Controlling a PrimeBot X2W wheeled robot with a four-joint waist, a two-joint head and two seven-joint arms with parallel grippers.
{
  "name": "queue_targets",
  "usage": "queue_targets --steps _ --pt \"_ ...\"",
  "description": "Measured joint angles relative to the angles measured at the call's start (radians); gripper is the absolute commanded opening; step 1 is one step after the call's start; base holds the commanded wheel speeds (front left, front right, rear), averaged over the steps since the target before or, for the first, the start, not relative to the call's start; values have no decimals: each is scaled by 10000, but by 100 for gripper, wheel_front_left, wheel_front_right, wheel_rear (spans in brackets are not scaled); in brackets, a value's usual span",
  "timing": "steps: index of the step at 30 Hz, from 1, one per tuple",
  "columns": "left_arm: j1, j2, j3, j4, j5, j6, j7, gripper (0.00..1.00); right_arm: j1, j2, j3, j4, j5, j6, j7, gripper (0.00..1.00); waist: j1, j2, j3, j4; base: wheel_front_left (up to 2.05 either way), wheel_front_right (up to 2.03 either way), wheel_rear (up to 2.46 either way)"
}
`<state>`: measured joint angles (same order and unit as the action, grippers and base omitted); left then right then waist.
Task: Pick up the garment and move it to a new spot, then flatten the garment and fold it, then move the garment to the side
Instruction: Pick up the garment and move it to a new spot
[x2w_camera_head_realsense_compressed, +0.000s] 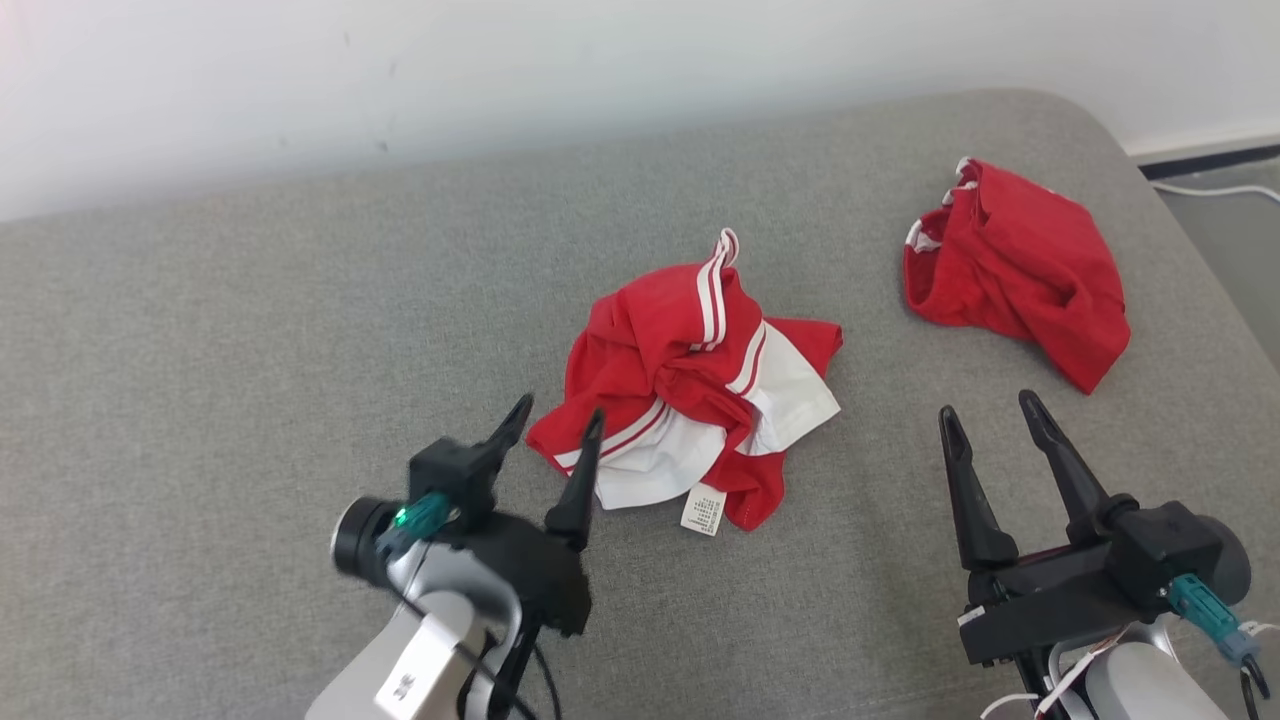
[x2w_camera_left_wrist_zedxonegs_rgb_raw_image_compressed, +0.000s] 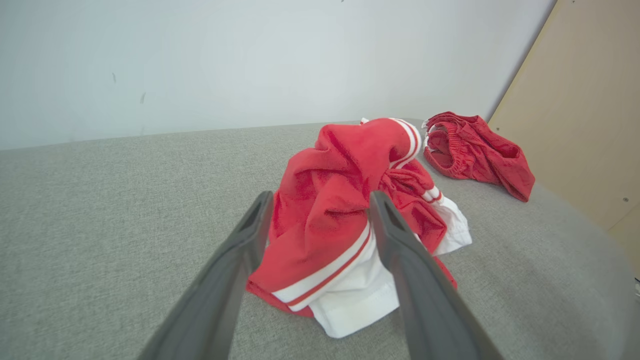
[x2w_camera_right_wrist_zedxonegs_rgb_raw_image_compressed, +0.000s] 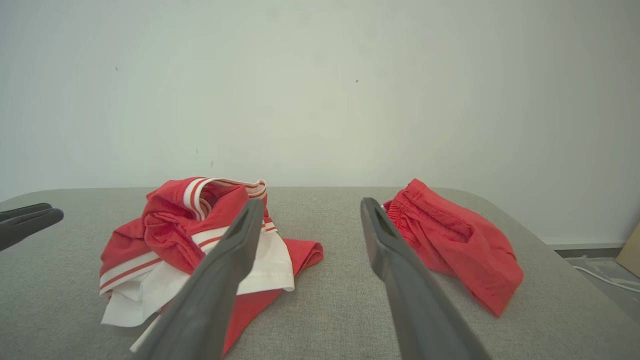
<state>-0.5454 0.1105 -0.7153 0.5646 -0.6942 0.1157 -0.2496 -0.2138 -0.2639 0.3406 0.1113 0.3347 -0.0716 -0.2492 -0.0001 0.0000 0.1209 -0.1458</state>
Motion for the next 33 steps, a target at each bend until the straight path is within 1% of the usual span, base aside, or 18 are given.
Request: queue_targets --steps 4,8,11,16,19,27,33 --pt "888 460 412 -617 0 48 -2 100 274 -10 0 -17 0 -35 0 100 0 0 -345 80 0 0 0" --pt "1858 788 1091 -1488 19 79 -2 100 716 -48 -58 -127 0 -88 -2 100 -1 0 -680 155 0 0 0" --pt "2596 932 1664 -2167 56 88 -2 100 1060 -79 -157 -234 10 -134 -2 100 -1 -1 -904 227 0 0 0" --pt "3860 949 2840 -2874 412 88 -2 100 1505 -77 -255 -456 12 -215 -2 100 -1 -1 -1159 391 0 0 0" --pt "4481 918 3338 -3313 819 88 -2 100 1722 -79 -360 -594 19 -251 -2 100 -1 -1 -1247 505 0 0 0" --pt "5754 671 4360 -4512 1563 88 -2 100 2182 -48 -462 -805 86 -339 -2 100 0 0 -1373 715 0 0 0" --pt "6293 479 4834 -5124 2010 88 -2 100 2326 -21 -562 -928 98 -343 -4 100 0 1 -1366 736 0 0 0"
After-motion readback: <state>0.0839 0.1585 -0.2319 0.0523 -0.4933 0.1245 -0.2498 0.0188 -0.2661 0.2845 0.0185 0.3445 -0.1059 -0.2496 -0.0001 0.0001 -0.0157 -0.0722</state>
